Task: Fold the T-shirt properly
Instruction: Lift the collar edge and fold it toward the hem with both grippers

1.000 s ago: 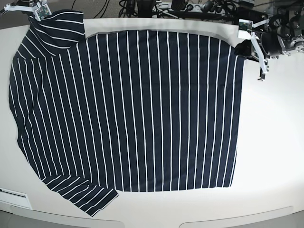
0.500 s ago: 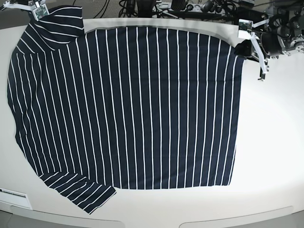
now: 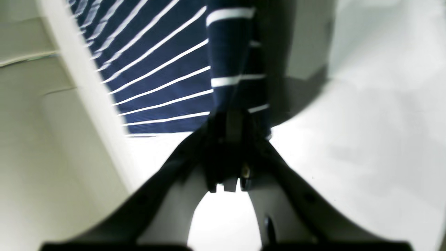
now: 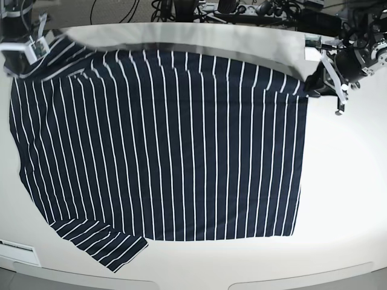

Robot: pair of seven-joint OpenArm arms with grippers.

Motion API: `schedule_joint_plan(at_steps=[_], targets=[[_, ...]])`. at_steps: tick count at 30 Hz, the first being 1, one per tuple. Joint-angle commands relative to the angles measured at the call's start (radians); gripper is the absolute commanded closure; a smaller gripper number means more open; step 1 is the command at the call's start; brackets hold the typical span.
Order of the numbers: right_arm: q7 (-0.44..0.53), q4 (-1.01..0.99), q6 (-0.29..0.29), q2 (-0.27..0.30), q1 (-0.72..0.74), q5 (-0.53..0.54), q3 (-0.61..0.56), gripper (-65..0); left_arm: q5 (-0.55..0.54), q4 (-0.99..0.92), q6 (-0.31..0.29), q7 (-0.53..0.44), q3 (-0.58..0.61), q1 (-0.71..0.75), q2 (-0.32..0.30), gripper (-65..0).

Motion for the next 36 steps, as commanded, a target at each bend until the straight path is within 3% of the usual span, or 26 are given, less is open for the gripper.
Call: schedule_joint_plan(at_steps=[1,9,17,22,25,36], targets=[[0.018,0.016,-0.001,0.022,0.014,0.006,0.023,0.0,0.016,0.011,0.034,0.004,-0.008,-0.006,-0.008,0.0],[0.105,0.016,0.149,0.068,0.212,0.218,0.056,0.0,0.053,-0.022,0.107,0.027,-0.009,-0.009,-0.007,0.0],[0.154,0.016,0.283,0.068,0.368,0.408,0.056,0.0,0.121,-0.163,0.132,0.026,-0.015,-0.009,0.114,0.0],[0.171,-0.035,0.296,0.068,0.442,0.465,0.055,0.0,0.121,-0.210,0.142,0.026,-0.045,-0.009,0.182,0.0],[0.174,-0.063,0.351,0.068,0.470,0.514,0.054,0.0,0.119,-0.221,0.142,0.026,-0.070,-0.009,0.209,0.0],[0.190,-0.198,0.399,0.068,0.575,0.560,-0.020,0.0,0.079,-0.224,0.142,0.026,-0.081,-0.008,0.219,0.0]])
